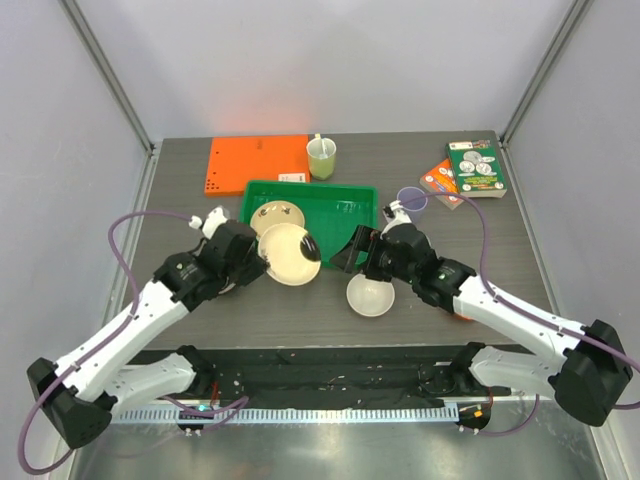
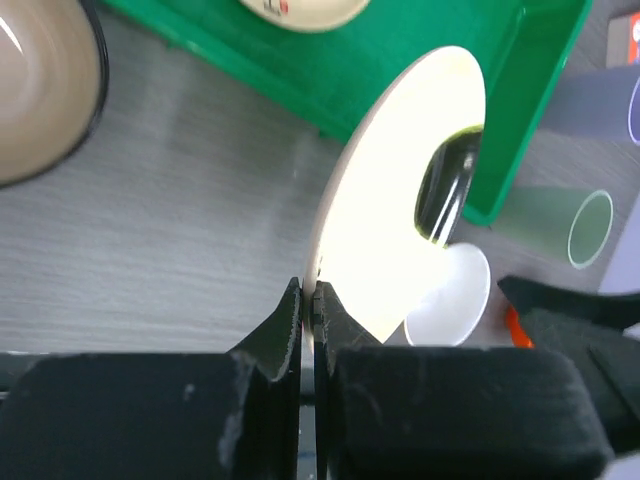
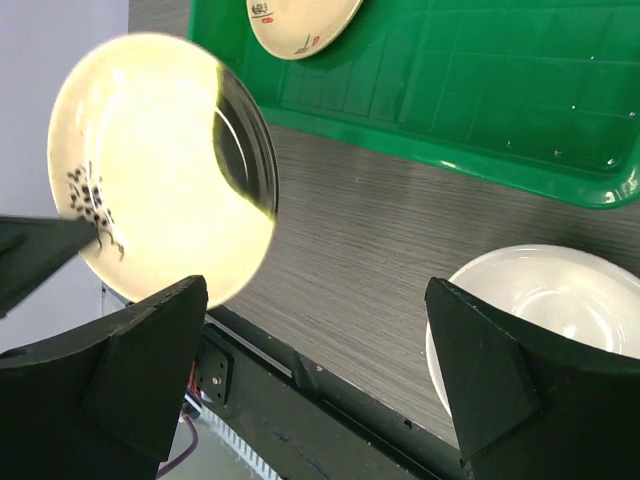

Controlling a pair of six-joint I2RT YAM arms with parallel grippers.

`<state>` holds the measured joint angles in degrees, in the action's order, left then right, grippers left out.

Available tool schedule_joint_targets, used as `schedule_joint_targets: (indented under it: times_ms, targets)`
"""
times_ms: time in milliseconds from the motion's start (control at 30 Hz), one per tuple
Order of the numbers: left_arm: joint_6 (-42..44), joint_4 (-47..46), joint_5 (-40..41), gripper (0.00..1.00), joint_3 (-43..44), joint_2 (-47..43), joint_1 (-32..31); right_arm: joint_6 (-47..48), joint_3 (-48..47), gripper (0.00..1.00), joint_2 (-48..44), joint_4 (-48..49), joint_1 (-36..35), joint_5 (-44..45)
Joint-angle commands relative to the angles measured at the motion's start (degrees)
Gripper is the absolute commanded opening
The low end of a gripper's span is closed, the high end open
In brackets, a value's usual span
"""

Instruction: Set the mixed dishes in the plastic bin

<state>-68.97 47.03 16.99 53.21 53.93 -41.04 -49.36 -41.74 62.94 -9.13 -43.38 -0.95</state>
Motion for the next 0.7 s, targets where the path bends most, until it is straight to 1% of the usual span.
schedule_joint_targets:
  times_ms: [0,67,100,133,200,233,267,333,367,433,467,533,567,667]
  targets:
    - [6.64,-0.43,6.03,0.0,6.9,6.17,4.8,0.94,-0.45,0.96,-2.73,0.78,0.4,0.69]
    - [7.44,-2.28,4.46,0.0,8.57,9.34,8.15,0.85,-0.1,0.97,-3.34,0.6,0.92,0.69]
    - [8.23,-6.29,3.23,0.0,8.84,10.31,9.82,0.67,-0.1,0.96,-3.43,0.51,1.1,0.69]
    - [9.54,-8.07,2.44,0.0,9.28,11.45,13.23,0.76,-0.1,0.96,-3.78,0.16,1.27,0.6]
    - [10.95,-10.02,0.77,0.0,12.43,16.88,16.32,1.11,-0.36,0.97,-4.75,-0.45,2.06,0.51]
    - [12.7,-9.76,0.24,0.0,16.01,19.26,18.69,1.46,-0.54,0.97,-5.01,-1.24,2.41,0.42]
    - [13.76,-9.59,-0.81,0.0,17.96,24.24,19.93,1.72,-0.89,0.97,-5.28,-1.68,2.68,0.42]
    - [16.22,-8.79,-3.36,0.0,23.31,28.58,21.87,2.61,-1.24,0.97,-5.98,-3.08,3.65,0.42]
    - [16.76,-8.71,-3.98,0.0,24.73,32.25,22.05,2.87,-1.33,0.97,-6.24,-3.53,4.0,0.34]
    - [17.99,-8.79,-4.95,0.0,28.15,35.35,22.31,3.05,-1.16,0.97,-7.12,-4.23,4.96,0.25]
    - [18.17,-8.62,-5.21,0.0,29.05,37.71,22.4,3.05,-0.98,0.97,-7.39,-4.23,5.14,0.25]
    - [18.34,-8.62,-5.92,0.0,30.37,39.75,22.4,2.96,-0.8,0.97,-7.83,-4.41,5.58,0.16]
    - [18.26,-8.7,-6.09,0.0,30.55,41.41,22.4,2.87,-0.72,0.97,-8.0,-4.58,5.76,-0.01]
    - [17.91,-9.23,-5.92,0.0,29.06,42.4,22.32,2.87,-0.72,0.97,-8.44,-5.02,6.2,-0.19]
